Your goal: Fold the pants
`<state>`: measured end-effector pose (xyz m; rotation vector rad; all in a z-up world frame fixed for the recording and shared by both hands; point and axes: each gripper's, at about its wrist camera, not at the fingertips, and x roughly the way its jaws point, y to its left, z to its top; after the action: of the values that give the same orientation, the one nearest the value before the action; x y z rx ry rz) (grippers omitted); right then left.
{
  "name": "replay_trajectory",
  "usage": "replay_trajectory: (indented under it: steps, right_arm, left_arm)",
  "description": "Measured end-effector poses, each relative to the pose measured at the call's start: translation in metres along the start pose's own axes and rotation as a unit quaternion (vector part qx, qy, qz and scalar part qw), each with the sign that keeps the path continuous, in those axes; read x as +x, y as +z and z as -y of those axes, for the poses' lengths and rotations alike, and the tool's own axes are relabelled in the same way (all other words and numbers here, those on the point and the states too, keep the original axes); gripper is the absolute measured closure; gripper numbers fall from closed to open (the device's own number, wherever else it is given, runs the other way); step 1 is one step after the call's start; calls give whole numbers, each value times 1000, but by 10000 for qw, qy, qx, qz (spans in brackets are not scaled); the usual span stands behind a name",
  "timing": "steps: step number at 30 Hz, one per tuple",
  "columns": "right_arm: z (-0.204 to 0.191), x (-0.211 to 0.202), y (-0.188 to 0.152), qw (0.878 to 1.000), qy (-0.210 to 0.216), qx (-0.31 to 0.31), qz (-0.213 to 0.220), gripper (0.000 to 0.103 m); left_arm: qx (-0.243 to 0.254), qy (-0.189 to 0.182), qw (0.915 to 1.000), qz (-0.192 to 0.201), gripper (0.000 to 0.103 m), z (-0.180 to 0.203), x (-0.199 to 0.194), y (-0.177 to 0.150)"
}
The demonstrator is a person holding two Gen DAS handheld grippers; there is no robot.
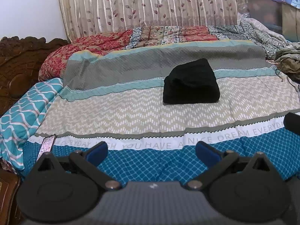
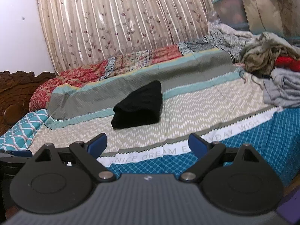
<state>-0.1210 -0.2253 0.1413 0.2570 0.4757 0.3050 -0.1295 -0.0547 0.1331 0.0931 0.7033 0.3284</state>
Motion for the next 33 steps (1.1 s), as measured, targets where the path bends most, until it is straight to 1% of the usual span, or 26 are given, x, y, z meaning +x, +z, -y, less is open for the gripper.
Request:
replay_trajectory:
  steps: [2, 5, 10, 16, 18, 22, 28, 33]
  right_arm:
    - [-2, -4, 1, 10000, 29, -51, 77, 0]
    - [-1, -8, 6, 9998, 127, -104, 74, 0]
    - [1, -11, 11, 9997, 229, 36, -48, 0]
    - [-2, -11, 7, 9995, 265, 78, -125, 0]
    - [-1, -10, 6, 9994, 271, 130, -179, 0]
    - [2, -4, 2, 9986, 265, 269, -371, 0]
    - [5, 4, -4, 9963, 234, 482, -666, 0]
    - [6, 6, -7, 9946, 196, 626, -799, 0]
  left_arm:
    - [-22, -60, 10000, 5, 0, -1, -2, 0]
    - [3, -82, 10000, 6, 0, -1, -5, 0]
    - [27, -96, 9999, 34, 0, 0, -9, -1]
    - [82, -77, 9999, -4, 0, 2, -9, -2]
    - [146, -5, 9998, -149, 0, 5, -7, -3]
    - [131, -48, 9991, -409, 0, 5, 1, -6]
    - [239, -29, 9984, -521, 0, 10, 3, -13]
    - [318, -84, 9970, -696, 0, 14, 8, -17]
